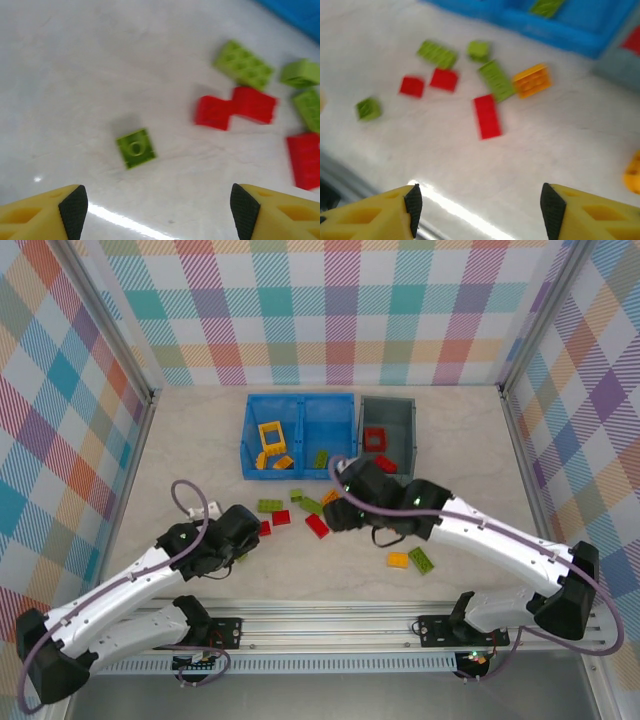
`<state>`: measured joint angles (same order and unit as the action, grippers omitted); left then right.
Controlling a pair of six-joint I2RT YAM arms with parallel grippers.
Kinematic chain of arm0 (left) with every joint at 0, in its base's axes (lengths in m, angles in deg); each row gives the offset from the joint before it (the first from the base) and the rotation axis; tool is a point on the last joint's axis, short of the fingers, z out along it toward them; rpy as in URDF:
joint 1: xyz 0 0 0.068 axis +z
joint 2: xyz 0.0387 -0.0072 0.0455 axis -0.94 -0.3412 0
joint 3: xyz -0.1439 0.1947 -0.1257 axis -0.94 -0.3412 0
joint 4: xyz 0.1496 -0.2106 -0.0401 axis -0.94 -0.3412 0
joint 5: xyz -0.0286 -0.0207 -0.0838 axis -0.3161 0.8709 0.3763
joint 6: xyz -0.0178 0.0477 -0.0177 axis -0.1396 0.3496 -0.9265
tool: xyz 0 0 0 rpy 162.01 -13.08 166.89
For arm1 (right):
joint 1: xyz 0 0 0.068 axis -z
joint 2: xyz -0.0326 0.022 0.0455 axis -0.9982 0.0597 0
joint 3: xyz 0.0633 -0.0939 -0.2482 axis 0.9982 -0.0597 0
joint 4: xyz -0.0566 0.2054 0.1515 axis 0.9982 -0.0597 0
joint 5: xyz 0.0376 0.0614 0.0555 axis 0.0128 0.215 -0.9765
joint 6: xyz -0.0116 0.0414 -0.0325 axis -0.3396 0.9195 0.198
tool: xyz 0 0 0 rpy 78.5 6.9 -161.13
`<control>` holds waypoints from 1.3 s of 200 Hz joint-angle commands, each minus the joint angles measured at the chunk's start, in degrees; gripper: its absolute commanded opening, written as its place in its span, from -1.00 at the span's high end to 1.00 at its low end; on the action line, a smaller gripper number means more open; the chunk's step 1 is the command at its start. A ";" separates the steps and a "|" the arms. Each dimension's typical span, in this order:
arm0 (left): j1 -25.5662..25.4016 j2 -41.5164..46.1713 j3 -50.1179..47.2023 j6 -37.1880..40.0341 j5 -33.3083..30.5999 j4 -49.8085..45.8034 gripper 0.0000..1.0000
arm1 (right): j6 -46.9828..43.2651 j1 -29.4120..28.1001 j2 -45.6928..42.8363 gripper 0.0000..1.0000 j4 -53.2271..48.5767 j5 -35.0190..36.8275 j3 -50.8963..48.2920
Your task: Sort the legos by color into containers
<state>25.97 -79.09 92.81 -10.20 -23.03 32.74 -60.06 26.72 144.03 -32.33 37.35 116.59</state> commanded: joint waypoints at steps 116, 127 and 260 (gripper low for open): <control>15.55 -15.73 -12.77 5.90 13.86 24.03 -0.29 | 1.77 -12.30 0.64 -0.44 13.47 -8.16 -7.40; 15.60 -16.40 -12.84 6.51 13.93 25.93 -0.24 | 1.99 -12.30 0.82 -0.44 13.38 -8.26 -7.36; 3.67 -23.06 16.71 18.77 12.99 19.83 0.43 | 15.55 -8.78 -11.90 -0.29 1.36 19.63 -7.84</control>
<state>36.03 -95.40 98.10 3.42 -8.57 53.31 -51.89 15.49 134.81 -23.85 44.45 107.08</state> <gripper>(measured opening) 0.336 0.644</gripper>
